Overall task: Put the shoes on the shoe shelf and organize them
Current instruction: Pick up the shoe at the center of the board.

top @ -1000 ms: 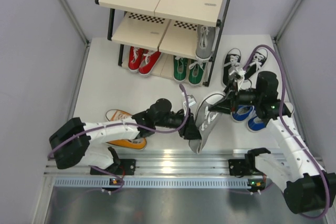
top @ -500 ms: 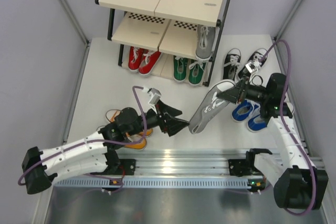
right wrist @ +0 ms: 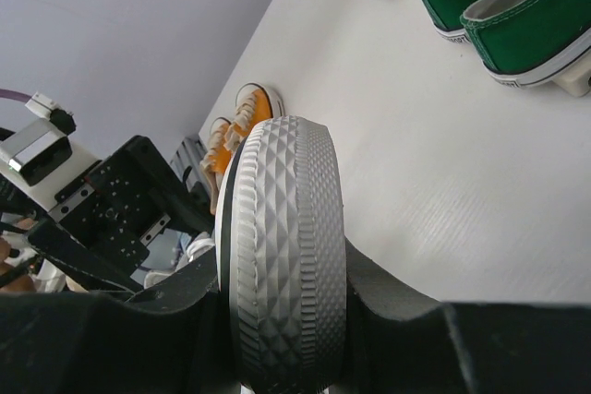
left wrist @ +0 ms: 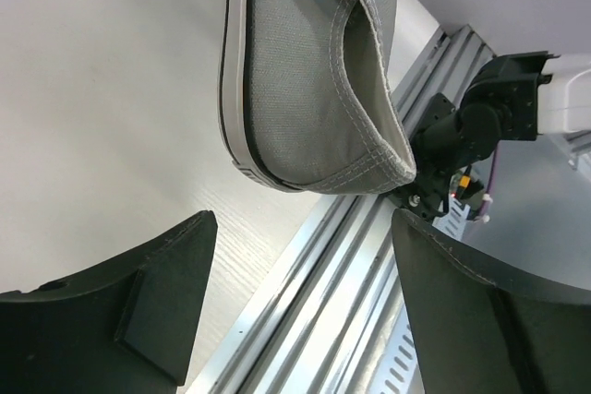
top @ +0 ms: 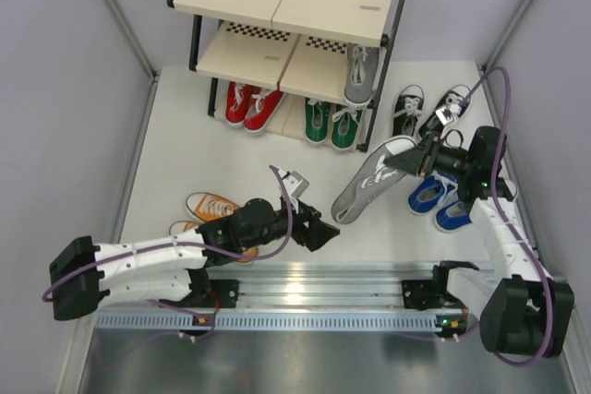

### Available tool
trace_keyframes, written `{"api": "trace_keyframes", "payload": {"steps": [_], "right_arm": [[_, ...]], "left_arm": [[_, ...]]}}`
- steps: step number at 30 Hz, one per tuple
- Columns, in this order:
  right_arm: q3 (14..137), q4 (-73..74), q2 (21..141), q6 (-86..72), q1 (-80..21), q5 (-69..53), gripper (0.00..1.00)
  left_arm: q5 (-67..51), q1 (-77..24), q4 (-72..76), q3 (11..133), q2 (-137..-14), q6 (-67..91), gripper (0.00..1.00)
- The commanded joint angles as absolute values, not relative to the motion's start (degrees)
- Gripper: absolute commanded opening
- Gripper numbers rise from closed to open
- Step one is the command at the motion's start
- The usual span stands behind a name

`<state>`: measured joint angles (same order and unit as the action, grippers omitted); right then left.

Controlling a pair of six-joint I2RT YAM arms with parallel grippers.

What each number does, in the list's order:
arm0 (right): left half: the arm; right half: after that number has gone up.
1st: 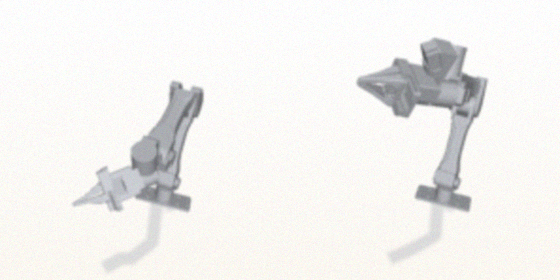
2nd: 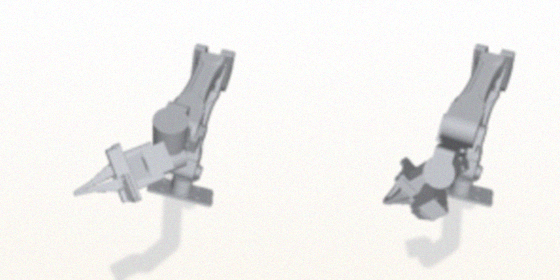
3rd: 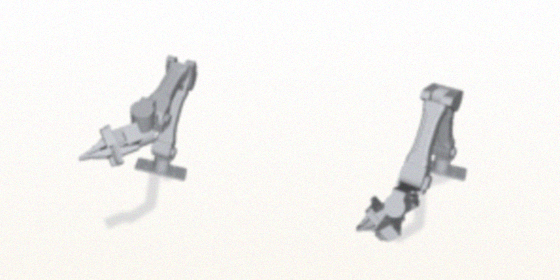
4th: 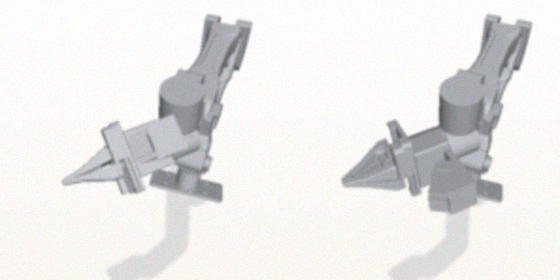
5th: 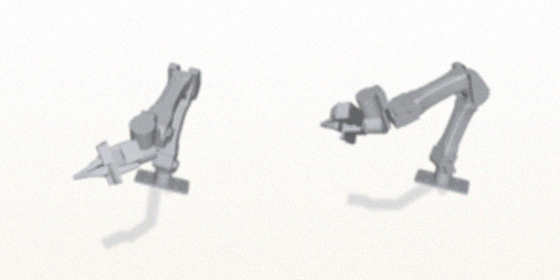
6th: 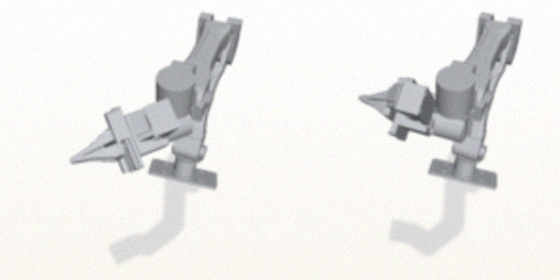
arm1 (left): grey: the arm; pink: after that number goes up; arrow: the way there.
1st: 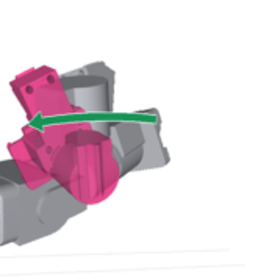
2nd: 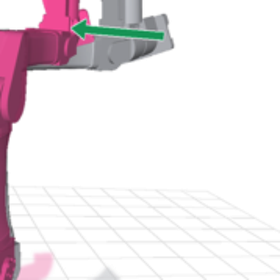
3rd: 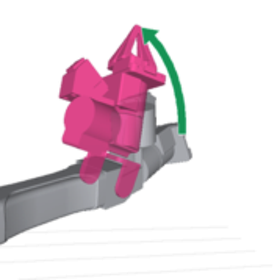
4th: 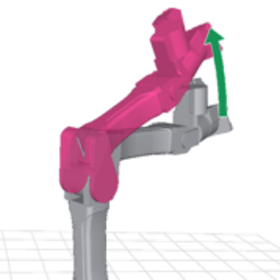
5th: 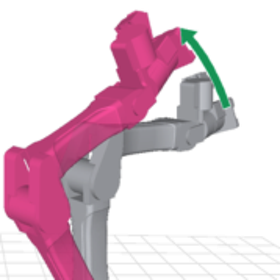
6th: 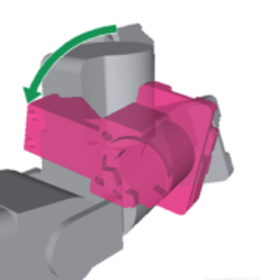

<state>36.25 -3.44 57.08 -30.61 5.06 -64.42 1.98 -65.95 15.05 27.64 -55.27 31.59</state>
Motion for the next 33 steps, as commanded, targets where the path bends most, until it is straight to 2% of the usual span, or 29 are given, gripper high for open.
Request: {"api": "trace_keyframes", "payload": {"steps": [1,8,14,21,24,33], "right_arm": [[37.0,-7.2,56.8,-32.3,6.0,-65.5,0.0],[36.7,-8.1,56.5,-33.0,6.0,-65.7,0.0],[36.0,-10.3,56.2,-35.1,6.1,-67.0,0.0],[35.2,-15.2,55.9,-39.0,6.5,-69.4,0.0],[34.9,-17.1,55.6,-40.8,6.7,-69.9,0.0],[34.4,-21.8,55.2,-44.2,6.7,-71.6,0.0]], "left_arm": [[3.4,-66.6,17.0,31.1,-56.2,26.5,0.82],[3.3,-66.8,24.0,30.9,-60.4,23.9,0.84],[3.2,-66.7,27.6,31.9,-66.2,27.7,0.87],[6.8,-66.5,34.2,30.6,-65.9,33.0,0.9],[4.8,-65.9,38.6,28.8,-66.1,36.4,0.96],[5.0,-65.1,45.9,26.5,-65.6,45.9,0.96]]}}
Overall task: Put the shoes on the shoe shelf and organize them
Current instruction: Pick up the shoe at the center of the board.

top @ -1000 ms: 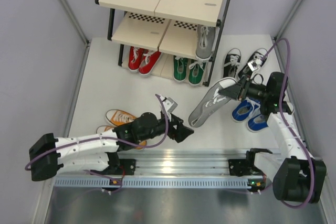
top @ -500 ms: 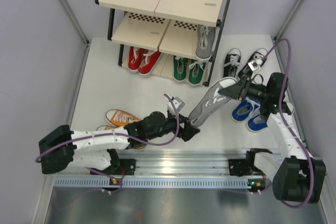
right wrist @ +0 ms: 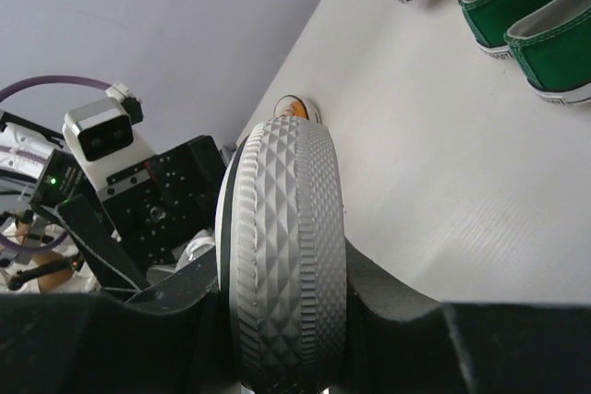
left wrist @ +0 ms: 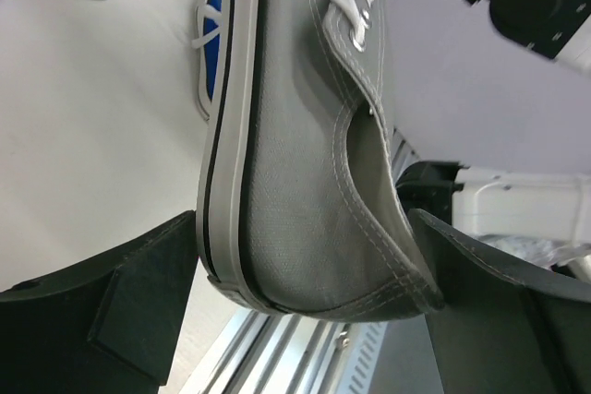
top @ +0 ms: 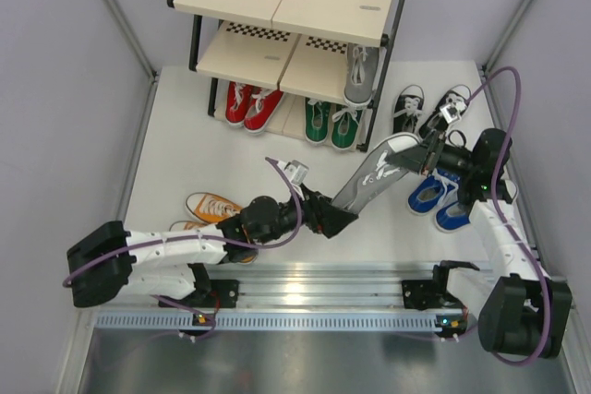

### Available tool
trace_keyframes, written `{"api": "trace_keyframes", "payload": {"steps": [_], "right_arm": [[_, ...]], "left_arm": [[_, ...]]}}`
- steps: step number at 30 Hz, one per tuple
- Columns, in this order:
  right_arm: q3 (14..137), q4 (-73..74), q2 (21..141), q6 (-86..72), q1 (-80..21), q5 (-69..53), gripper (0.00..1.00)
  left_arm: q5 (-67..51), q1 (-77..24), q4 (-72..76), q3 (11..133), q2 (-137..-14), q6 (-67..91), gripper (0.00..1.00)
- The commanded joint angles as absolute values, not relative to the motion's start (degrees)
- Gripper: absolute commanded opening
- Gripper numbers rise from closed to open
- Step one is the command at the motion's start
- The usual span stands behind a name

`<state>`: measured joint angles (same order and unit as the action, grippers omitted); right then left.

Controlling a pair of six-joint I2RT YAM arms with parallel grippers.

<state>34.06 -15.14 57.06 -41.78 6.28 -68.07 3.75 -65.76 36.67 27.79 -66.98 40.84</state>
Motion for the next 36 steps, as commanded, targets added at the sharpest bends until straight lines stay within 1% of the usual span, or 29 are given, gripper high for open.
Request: {"api": "trace_keyframes", "payload": {"steps": [1,4,9,14,18,22,28,32,35,36], "right_arm": [[34.2,-22.2,55.1,-44.7,6.8,-71.7,0.0],[33.9,-24.2,54.8,-46.0,6.8,-72.2,0.0],[33.9,-25.0,55.0,-46.7,6.9,-72.2,0.0],[33.9,-26.4,55.3,-47.9,6.9,-72.3,0.0],[33.9,-27.7,55.5,-49.0,7.2,-72.5,0.0],[33.8,-29.4,56.2,-50.4,7.3,-72.6,0.0],[33.7,-30.1,57.0,-50.9,7.3,-72.5,0.0],[33.6,-30.1,56.8,-50.9,7.3,-72.5,0.0],[33.4,-30.0,56.7,-50.7,7.3,-72.6,0.0],[33.3,-30.0,56.7,-50.5,7.3,-72.5,0.0]], "left_arm": [[5.4,-65.0,47.2,26.1,-64.7,47.3,0.96],[7.8,-64.7,47.6,24.7,-62.8,49.3,0.96],[7.1,-64.4,45.9,24.6,-61.8,50.4,0.94],[3.3,-64.2,44.7,24.6,-62.2,50.8,0.95],[0.4,-63.6,42.3,24.4,-61.1,50.1,0.96],[-5.1,-63.3,42.1,24.3,-60.0,49.3,0.98],[-10.7,-63.1,39.9,27.0,-62.1,47.0,0.98],[-9.6,-63.1,39.6,27.7,-63.9,45.8,0.98],[-6.3,-63.1,39.1,27.9,-64.2,45.7,0.95],[-5.4,-63.1,38.9,27.9,-64.2,45.8,0.93]]}}
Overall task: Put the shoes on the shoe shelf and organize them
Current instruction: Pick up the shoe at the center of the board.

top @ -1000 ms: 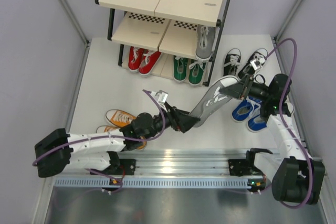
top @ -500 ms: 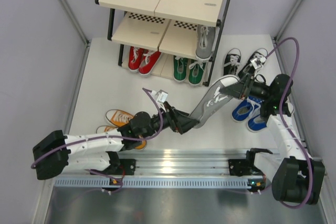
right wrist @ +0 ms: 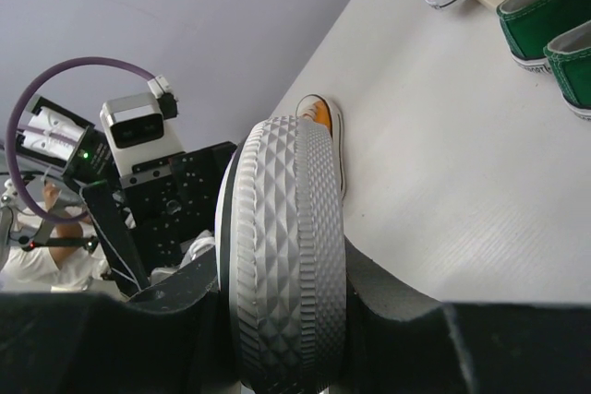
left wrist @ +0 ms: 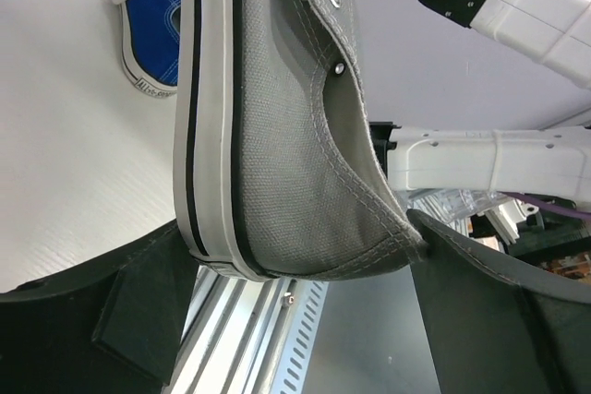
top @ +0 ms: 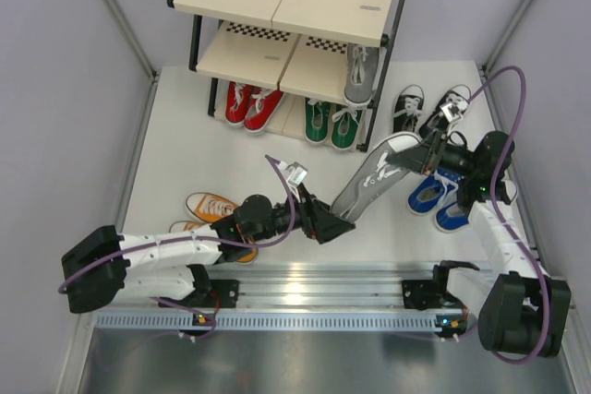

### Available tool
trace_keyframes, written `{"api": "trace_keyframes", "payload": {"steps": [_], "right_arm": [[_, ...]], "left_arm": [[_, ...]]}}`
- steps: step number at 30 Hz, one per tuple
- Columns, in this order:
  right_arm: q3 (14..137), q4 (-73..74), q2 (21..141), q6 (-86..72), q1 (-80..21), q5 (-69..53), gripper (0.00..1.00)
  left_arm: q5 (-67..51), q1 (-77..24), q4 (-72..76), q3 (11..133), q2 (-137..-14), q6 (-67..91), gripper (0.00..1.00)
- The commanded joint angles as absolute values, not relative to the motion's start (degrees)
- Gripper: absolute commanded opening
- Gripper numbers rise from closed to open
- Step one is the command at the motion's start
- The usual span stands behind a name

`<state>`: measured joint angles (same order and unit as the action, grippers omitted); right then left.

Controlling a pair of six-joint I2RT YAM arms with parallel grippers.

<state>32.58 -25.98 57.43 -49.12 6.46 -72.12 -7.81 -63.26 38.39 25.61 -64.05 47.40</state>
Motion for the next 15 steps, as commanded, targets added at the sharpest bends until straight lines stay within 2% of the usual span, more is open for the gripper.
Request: {"api": "trace_keyframes", "payload": {"steps": [1,6,8,10,11,13,14,15], "right_arm": [[33.3,-29.9,56.7,-50.5,7.3,-72.5,0.0],[33.4,-28.4,56.5,-49.0,7.3,-72.6,0.0],[33.4,-27.9,56.4,-48.4,7.3,-72.6,0.0],[33.4,-27.5,56.3,-48.0,7.3,-72.6,0.0],[33.4,-27.3,56.2,-47.9,7.3,-72.8,0.0],[33.4,-26.5,56.2,-47.2,7.3,-72.7,0.0],[33.4,-26.2,56.1,-46.8,7.3,-72.7,0.0],[33.3,-25.8,56.0,-46.1,7.3,-72.7,0.0]], "left_arm": [[-3.7,-63.0,38.6,28.3,-64.2,46.1,0.9],[-0.7,-62.5,39.3,28.2,-63.5,46.8,0.75],[-0.6,-62.3,40.0,28.1,-63.6,47.1,0.62],[-0.9,-62.1,41.2,28.0,-64.1,47.5,0.53],[-1.1,-62.0,41.7,27.9,-64.2,47.6,0.37],[-1.3,-61.8,42.8,27.8,-64.7,47.9,0.2],[-1.3,-61.8,43.2,27.7,-64.7,48.0,0.01],[-1.4,-61.7,43.7,27.6,-64.8,48.0,0.0]]}}
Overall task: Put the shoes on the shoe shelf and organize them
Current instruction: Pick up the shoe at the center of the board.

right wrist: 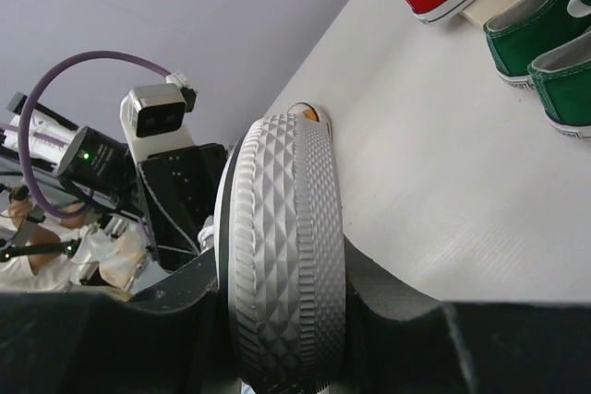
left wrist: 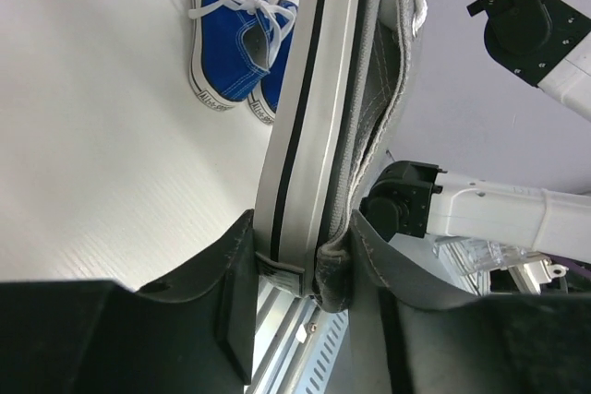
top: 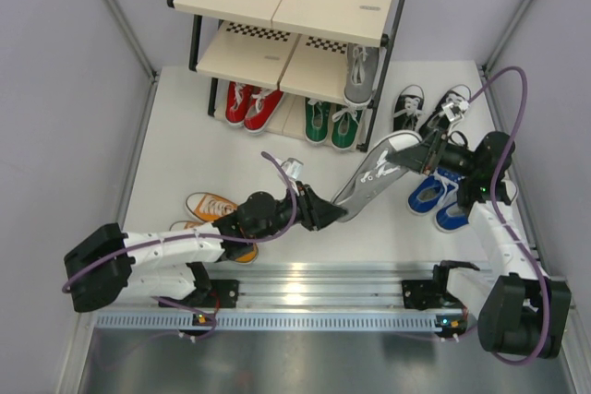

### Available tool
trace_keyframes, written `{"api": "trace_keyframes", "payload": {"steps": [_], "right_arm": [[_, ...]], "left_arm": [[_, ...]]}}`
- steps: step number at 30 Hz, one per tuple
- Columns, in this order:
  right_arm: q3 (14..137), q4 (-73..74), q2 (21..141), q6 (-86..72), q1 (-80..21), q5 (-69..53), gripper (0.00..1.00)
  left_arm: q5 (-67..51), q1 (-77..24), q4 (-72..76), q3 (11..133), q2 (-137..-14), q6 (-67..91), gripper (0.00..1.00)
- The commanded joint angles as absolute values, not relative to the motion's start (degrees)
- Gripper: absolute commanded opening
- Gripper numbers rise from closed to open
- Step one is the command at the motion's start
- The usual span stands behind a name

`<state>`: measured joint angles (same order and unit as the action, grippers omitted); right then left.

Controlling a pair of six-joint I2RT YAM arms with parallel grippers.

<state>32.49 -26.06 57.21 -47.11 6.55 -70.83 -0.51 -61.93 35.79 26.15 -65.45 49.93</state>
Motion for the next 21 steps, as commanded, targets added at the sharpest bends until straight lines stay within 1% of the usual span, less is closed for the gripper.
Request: {"api": "trace_keyframes", "payload": {"steps": [1,7,8,9,12,13,15,16,19,21], "right_arm": [[33.5,-25.1,56.0,-45.8,7.3,-72.8,0.0],[33.7,-23.0,55.8,-43.1,7.3,-72.7,0.0],[33.9,-21.5,55.7,-42.3,7.3,-72.5,0.02],[34.2,-21.0,55.6,-41.1,7.3,-72.4,0.17],[34.5,-19.4,55.5,-39.8,7.3,-72.3,0.41],[34.7,-18.7,55.4,-39.3,7.3,-72.3,0.63],[35.2,-16.5,55.0,-37.5,7.3,-71.8,0.77],[35.4,-16.0,54.8,-36.9,7.4,-71.5,0.87],[35.6,-14.7,54.2,-35.6,7.5,-71.3,0.99],[35.9,-14.2,54.0,-34.8,7.9,-71.1,0.99]], "left_arm": [[-1.3,-61.7,44.5,27.5,-64.7,48.2,0.0],[-3.1,-61.0,45.4,26.6,-64.2,49.9,0.0],[-3.3,-60.9,44.8,26.5,-64.1,50.2,0.0],[-3.5,-60.6,44.4,26.5,-63.6,51.2,0.0],[-4.0,-59.6,43.7,25.2,-62.1,52.8,0.0],[-4.0,-59.3,43.4,24.5,-61.6,53.3,0.0],[-3.9,-58.7,42.8,23.6,-60.0,54.1,0.0],[-3.9,-58.4,42.9,23.2,-59.2,54.3,0.0],[-4.1,-57.7,41.6,21.5,-56.5,55.0,0.0],[-4.0,-57.2,40.2,21.0,-54.2,54.9,0.0]]}}
